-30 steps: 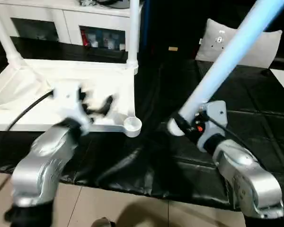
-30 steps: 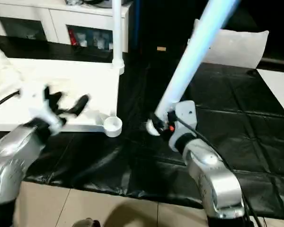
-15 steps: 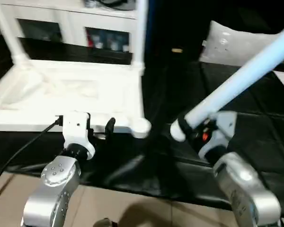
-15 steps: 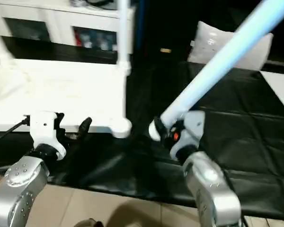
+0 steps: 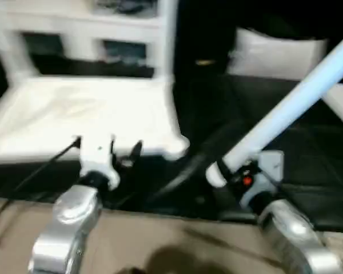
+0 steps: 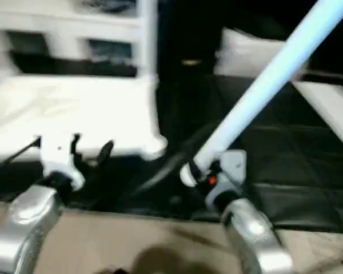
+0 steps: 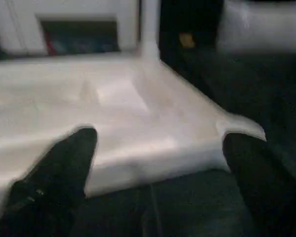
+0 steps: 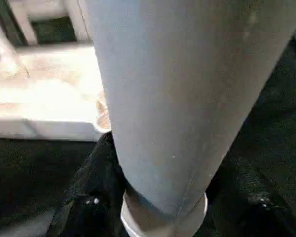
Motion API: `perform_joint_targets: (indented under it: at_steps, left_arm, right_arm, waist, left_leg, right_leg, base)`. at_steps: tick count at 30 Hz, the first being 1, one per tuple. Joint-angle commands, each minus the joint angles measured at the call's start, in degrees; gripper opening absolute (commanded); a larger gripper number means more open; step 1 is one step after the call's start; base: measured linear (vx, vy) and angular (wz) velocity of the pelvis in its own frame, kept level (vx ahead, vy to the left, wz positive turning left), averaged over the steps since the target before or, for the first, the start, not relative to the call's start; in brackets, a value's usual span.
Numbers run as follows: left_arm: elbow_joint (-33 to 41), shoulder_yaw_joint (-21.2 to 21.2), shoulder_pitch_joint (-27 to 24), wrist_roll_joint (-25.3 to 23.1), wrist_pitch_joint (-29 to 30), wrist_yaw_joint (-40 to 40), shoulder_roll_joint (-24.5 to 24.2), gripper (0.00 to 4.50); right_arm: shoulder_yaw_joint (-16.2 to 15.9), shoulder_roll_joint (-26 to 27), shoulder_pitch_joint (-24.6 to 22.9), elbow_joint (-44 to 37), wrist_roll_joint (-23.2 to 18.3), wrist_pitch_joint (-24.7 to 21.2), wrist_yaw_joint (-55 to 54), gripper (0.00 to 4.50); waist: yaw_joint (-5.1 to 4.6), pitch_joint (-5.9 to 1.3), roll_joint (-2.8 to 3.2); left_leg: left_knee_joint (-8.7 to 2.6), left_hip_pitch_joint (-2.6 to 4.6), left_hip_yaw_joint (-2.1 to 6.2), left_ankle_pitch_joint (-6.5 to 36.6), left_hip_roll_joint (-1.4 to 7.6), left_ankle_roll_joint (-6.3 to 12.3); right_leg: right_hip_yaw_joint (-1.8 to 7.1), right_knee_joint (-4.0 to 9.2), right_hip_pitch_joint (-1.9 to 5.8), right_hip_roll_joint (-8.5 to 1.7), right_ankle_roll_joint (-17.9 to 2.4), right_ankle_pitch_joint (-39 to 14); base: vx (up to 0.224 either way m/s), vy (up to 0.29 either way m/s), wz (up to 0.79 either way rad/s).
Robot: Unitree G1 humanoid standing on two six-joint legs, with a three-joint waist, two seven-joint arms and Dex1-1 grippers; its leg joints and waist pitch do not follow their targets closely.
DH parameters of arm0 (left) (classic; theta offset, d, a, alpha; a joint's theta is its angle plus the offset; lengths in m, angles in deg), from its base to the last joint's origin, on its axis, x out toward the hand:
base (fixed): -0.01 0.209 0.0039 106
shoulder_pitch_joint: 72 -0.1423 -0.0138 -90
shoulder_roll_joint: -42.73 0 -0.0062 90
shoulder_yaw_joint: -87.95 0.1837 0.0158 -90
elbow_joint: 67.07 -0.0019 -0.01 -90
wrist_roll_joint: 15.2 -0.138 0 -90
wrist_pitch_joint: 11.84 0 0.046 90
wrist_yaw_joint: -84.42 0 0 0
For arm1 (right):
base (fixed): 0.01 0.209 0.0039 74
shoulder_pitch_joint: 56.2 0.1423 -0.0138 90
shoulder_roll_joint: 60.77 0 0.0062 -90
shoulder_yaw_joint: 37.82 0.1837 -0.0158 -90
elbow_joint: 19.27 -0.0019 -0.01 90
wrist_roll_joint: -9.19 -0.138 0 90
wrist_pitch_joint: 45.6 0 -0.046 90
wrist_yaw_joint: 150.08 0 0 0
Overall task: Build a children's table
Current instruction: Pick table leg, then move to table
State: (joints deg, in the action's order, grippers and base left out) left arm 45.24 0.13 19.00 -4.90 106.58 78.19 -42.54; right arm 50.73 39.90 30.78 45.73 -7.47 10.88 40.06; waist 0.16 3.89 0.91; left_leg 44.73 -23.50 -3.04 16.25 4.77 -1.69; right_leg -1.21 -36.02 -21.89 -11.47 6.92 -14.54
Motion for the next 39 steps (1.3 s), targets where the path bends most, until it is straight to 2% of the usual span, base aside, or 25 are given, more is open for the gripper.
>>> perform_joint_targets:
  at_steps: [1, 2, 3, 4, 5, 6, 7, 8, 9, 10, 11, 12, 13, 14, 16, 17, 18, 21, 26, 32, 33, 35, 36, 37, 39]
  left_arm:
    - [-0.4, -0.1, 0.9, -0.4, -0.1, -0.7, -0.6, 4.5]
    - [-0.6, 0.0, 0.9, -0.6, 0.1, -0.6, -0.7, 4.5]
    - [-0.5, 0.1, 0.9, -0.3, 0.4, -0.6, -0.4, 4.5]
    - [-0.3, 0.2, 0.9, -0.1, 0.7, -0.6, -0.2, 4.5]
    - [0.0, 0.2, 0.7, 0.2, 1.0, -0.7, 0.0, 4.5]
    - [0.0, 0.2, 0.6, 0.1, 1.1, -0.6, 0.0, 4.5]
    - [0.3, 0.1, 0.2, -0.3, 2.0, -0.1, 0.0, 4.5]
    - [0.4, 0.0, 0.1, -0.5, 2.4, 0.2, 0.0, 4.5]
    - [0.9, -0.6, -0.3, -0.5, 3.4, 1.1, 0.5, 4.5]
    - [0.9, -0.8, -0.3, -0.4, 3.4, 1.2, 0.6, 4.5]
    - [1.4, -1.4, -0.4, 0.5, 3.2, 1.0, 1.1, 4.5]
    - [1.7, -1.9, -0.5, 1.7, 1.8, 0.4, 1.5, 4.5]
    - [1.9, -2.0, -0.6, 2.0, 1.2, 0.2, 1.6, 4.5]
    - [2.1, -2.4, -0.6, 2.2, 1.1, 0.6, 1.9, 4.5]
    - [2.2, -2.6, -0.5, 2.0, 1.4, 1.0, 2.2, 4.5]
    - [2.3, -2.6, -0.5, 1.9, 1.5, 1.0, 2.3, 4.5]
    - [2.5, -2.5, -0.4, 1.5, 1.5, 0.7, 1.9, 4.5]
    - [2.9, -3.0, -0.7, 1.5, 1.7, 0.8, 2.1, 4.5]
    - [3.4, -2.4, -1.1, 1.3, 2.0, 0.9, 2.4, 4.5]
    - [2.7, -0.9, 0.0, 1.0, 2.2, 0.4, 3.0, 4.5]
    - [2.7, -0.7, 0.2, 1.1, 2.3, 0.3, 3.2, 4.5]
    - [2.5, 0.0, 0.0, 0.7, 2.2, 0.1, 3.2, 4.5]
    - [2.4, 0.2, -0.1, 0.6, 2.1, 0.0, 3.2, 4.5]
    - [2.4, 0.2, -0.2, 0.6, 2.1, 0.0, 3.2, 4.5]
    - [2.6, 1.4, -0.8, 0.4, 2.3, -0.5, 3.0, 4.5]
  right_arm:
    - [-0.1, 0.3, -0.2, -0.9, -0.7, -1.0, -0.6, 1.9]
    - [-0.9, -0.3, -0.1, -1.2, -0.2, -1.5, -0.5, 1.9]
    - [-1.2, -0.5, -0.2, -1.6, -0.5, -1.7, -0.2, 1.9]
    - [-1.2, -0.5, -0.3, -1.8, -0.7, -2.0, -0.1, 1.9]
    - [-1.1, -0.3, -0.4, -2.0, -1.0, -2.4, 0.1, 1.9]
    - [-1.1, -0.3, -0.4, -2.0, -1.0, -2.6, 0.1, 1.9]
    - [-1.2, -0.2, -0.4, -1.9, -1.0, -2.9, 0.1, 1.9]
    - [-1.2, -0.3, -0.3, -1.8, -1.0, -2.9, 0.2, 1.9]
    - [-1.3, -0.2, -0.2, -1.5, -1.1, -3.0, 0.3, 1.9]
    - [-1.3, -0.2, -0.1, -1.4, -1.2, -3.1, 0.3, 1.9]
    - [-1.2, 0.2, 0.3, -1.0, -1.5, -3.2, 0.3, 1.9]
    - [-1.4, 0.4, 1.1, -0.2, -1.4, -3.3, 0.3, 1.9]
    - [-1.7, 0.3, 1.4, 0.2, -1.1, -3.2, 0.3, 1.9]
    - [-2.4, -0.2, 2.0, 0.4, -0.6, -3.3, 0.5, 1.9]
    - [-2.1, -0.2, 2.3, 0.0, -1.3, -3.7, 0.7, 1.9]
    - [-2.0, -0.1, 2.3, -0.2, -1.7, -3.9, 0.8, 1.9]
    - [-1.9, -0.4, 2.5, -0.2, -1.6, -4.1, 0.8, 1.9]
    - [-2.0, -1.1, 2.9, 0.2, -1.3, -4.0, 1.5, 1.9]
    - [-2.3, -1.7, 3.4, 0.9, -1.1, -3.5, 1.9, 1.9]
    - [-2.2, -3.4, 3.5, 0.8, -0.7, -3.5, 2.7, 1.9]
    - [-1.9, -3.6, 3.4, 0.7, -0.5, -3.4, 2.7, 1.9]
    - [-1.6, -3.9, 3.6, 0.6, -0.5, -3.6, 2.7, 1.9]
    - [-1.6, -4.0, 3.7, 0.6, -0.5, -3.6, 2.7, 1.9]
    - [-1.6, -4.0, 3.7, 0.6, -0.6, -3.6, 2.7, 1.9]
    - [-1.6, -4.4, 3.5, 0.5, -0.5, -3.6, 2.9, 1.9]
  waist:
    - [-0.5, -0.77, -1.54]
    - [-4.01, 0.34, 1.12]
    - [-3.93, -0.17, 3.05]
    - [-3.57, 0.04, 4.21]
    - [-4.5, 0.29, 3.6]
    - [-4.25, -0.58, 2.03]
    - [-3.67, -0.96, 0.7]
    - [-2.41, -2.9, -2.1]
    - [-2.27, -3.31, -1.97]
    - [-2.57, -2.19, -2.71]
    - [-1.09, -1.49, -0.54]
    - [-2.91, 0.13, 0.8]
    - [-2.91, 0.13, 0.8]
    - [-3.66, -0.62, 2.29]
    - [-2.66, -1.03, 1.68]
    - [-2.51, -0.71, 1.41]
    - [-2.05, -0.16, 0.34]
    - [-1.7, -0.49, -0.47]
    - [-1.64, -0.17, -0.28]
    - [-1.37, -1.47, -0.76]
    - [-1.57, -1.87, -0.58]
    - [-2.01, -2.65, -0.63]
    - [-1.97, -3.11, -1.05]
    - [-1.35, -3.36, -1.46]
    - [-0.3, -3.37, -2.48]
  left_leg:
    - [-3.71, 3.18, 2.26, 11.4, 4.05, -0.77]
    - [-13.6, 3.94, 3.09, 40.9, 3.89, -3.33]
    - [-19.96, 0.0, 3.3, 52.4, 2.0, -6.0]
    - [-19.55, 2.16, 2.31, 47.4, 2.39, -2.91]
    - [-19.07, 2.93, 2.82, 44.4, 2.89, -1.61]
    - [-18.85, 3.36, 4.2, 39.5, 3.52, -2.64]
    - [-18.54, 3.19, 4.27, 35.3, 3.81, -3.46]
    - [-11.65, 1.03, 3.09, 15.5, 4.67, -3.34]
    - [-4.14, -0.9, 3.58, -2.2, 3.83, -0.77]
    - [-4.29, -1.57, 3.32, -5.4, 3.95, -1.11]
    - [-7.8, 0.3, 2.95, -5.7, 5.11, -3.06]
    - [-15.4, 3.57, 2.98, 23.6, 9.49, -7.56]
    - [-15.4, 3.57, 2.98, 23.6, 9.49, -7.56]
    - [-17.2, 2.7, 4.04, 36.6, 8.7, -10.53]
    - [-15.79, 2.62, 2.27, 31.0, 7.28, -9.48]
    - [-15.74, 2.5, 1.83, 31.7, 7.11, -9.38]
    - [-15.47, 2.72, 1.06, 35.8, 6.83, -8.59]
    - [-15.09, 3.64, -0.17, 35.7, 6.35, -5.7]
    - [-16.46, 4.53, -1.3, 32.2, 6.18, -2.06]
    - [-16.81, 5.22, -2.56, 16.1, 6.35, 4.15]
    - [-16.69, 6.82, -2.16, 12.5, 6.56, 6.94]
    - [-15.43, 7.87, -1.29, 1.9, 6.16, 14.87]
    - [-13.91, 7.8, -1.25, -6.8, 5.23, 21.21]
    - [-12.4, 6.47, -1.93, -13.0, 3.53, 24.16]
    - [-10.58, 3.96, -2.82, -14.8, 0.81, 22.57]
  right_leg:
    - [1.69, 10.86, 0.97, -5.87, -14.2, -39.8]
    - [-4.72, 4.79, -0.83, 5.19, -8.8, -33.3]
    - [-6.68, -6.63, 4.2, 8.82, -7.5, -8.2]
    - [-7.2, -6.18, 2.77, 8.62, -7.7, -0.8]
    - [-6.57, -5.04, 2.81, 8.0, -7.9, -0.9]
    - [-4.87, -2.34, 4.71, 6.35, -7.5, -4.8]
    - [-2.95, -0.57, 4.98, 4.86, -7.2, -8.9]
    - [4.25, 6.05, 6.91, -6.81, -8.3, -16.4]
    - [6.16, 8.2, 7.05, -9.35, -11.5, -12.2]
    - [3.44, 8.17, 6.66, -7.79, -13.3, -14.0]
    - [0.87, 7.48, 5.17, -2.61, -17.8, -18.8]
    - [-0.5, 3.47, 0.6, 6.51, -14.8, -18.7]
    - [-0.5, 3.47, 0.6, 6.51, -14.8, -18.7]
    - [-0.63, 1.46, 2.87, 5.79, -12.8, -13.8]
    - [0.31, 3.96, 2.23, 3.86, -11.8, -8.9]
    - [0.51, 4.56, 2.19, 3.44, -11.4, -12.3]
    - [0.74, 6.17, 2.24, 2.69, -10.1, -27.2]
    - [0.05, 8.06, 3.08, 3.13, -9.2, -36.1]
    - [-1.05, 9.57, 5.47, 4.04, -9.5, -33.8]
    - [-0.91, 8.43, 7.75, 5.26, -13.4, -16.5]
    - [-1.27, 7.46, 7.09, 5.85, -13.9, -10.8]
    - [-1.64, 5.62, 7.01, 6.41, -13.0, -0.8]
    - [-1.47, 4.62, 7.4, 6.65, -10.6, 5.1]
    - [-0.86, 4.55, 8.99, 7.02, -8.2, 9.9]
    - [0.93, 4.4, 11.78, 8.35, -5.0, 17.7]
  base:
    - [-0.046, 0.188, -0.15]
    - [-0.196, 0.114, 0.08]
    - [-0.224, 0.111, 0.05]
    - [-0.224, 0.111, 0.05]
    - [-0.105, 0.128, 0.01]
    - [-0.033, 0.074, -0.11]
    - [-0.033, 0.074, -0.11]
    - [-0.091, 0.086, -0.08]
    - [-0.096, 0.098, -0.23]
    - [-0.096, 0.098, -0.23]
    - [-0.064, 0.094, -0.28]
    - [-0.113, 0.123, 0.15]
    - [-0.113, 0.123, 0.15]
    - [-0.129, 0.131, 0.13]
    - [-0.065, 0.087, -0.06]
    - [-0.042, 0.051, 0.03]
    - [0.0, 0.0, 0.0]
    - [0.0, 0.0, 0.0]
    - [0.023, 0.005, -0.04]
    - [0.12, -0.005, -0.02]
    - [0.163, -0.022, 0.05]
    - [0.224, -0.041, 0.04]
    - [0.196, -0.048, 0.01]
    - [0.096, -0.026, 0.01]
    - [0.178, -0.05, 0.1]
